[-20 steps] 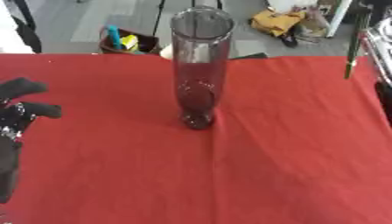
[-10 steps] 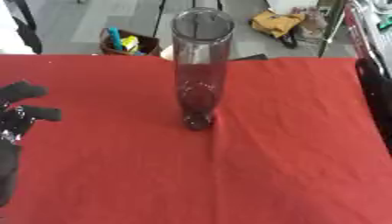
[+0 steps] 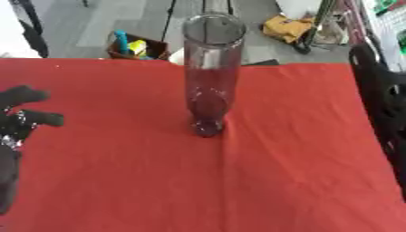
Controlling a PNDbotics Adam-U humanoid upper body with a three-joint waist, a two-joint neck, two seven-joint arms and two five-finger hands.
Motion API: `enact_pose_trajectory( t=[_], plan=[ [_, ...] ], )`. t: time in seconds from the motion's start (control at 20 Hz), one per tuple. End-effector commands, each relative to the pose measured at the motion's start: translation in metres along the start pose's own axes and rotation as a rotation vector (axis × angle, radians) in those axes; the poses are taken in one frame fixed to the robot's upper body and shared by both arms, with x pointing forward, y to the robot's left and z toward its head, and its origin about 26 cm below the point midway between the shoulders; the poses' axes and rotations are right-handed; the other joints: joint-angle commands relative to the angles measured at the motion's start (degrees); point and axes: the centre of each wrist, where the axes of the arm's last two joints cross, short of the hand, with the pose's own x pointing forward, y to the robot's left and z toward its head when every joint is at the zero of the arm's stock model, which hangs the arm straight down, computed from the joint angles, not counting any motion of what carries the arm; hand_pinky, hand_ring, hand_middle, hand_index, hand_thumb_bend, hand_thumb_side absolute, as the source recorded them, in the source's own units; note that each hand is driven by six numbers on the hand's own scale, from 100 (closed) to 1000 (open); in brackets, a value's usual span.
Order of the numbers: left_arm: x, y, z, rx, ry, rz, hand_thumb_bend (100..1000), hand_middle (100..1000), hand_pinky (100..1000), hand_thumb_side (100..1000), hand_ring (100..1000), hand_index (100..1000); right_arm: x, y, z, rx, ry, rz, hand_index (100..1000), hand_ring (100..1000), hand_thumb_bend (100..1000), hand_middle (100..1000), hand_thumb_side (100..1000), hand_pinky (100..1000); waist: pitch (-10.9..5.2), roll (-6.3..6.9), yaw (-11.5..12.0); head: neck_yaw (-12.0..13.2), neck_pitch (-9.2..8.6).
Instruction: Arrange flowers into the vase.
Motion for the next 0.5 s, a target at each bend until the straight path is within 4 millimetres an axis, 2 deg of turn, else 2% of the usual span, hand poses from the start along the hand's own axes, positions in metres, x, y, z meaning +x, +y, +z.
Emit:
enact_pose_trajectory(
  t=[0.05, 0.5],
  plan=[
    [0.005, 0.0, -0.002, -0.029, -0.019, -0.004, 104, 731, 723, 1000, 596, 851, 0.017, 0.005, -0.014, -0.025, -0.047, -0.028, 100, 100, 216, 100, 503, 100, -1.58, -0.1, 0.1, -0.1, -1.08],
    [0.005, -0.001, -0.001, -0.04, -0.013, -0.001, 108, 731, 723, 1000, 594, 851, 0.029, 0.021, -0.027, -0.048, -0.046, -0.094, 100, 100, 193, 100, 497, 100, -1.91, -0.46, 0.4, -0.2, -2.38]
  ],
)
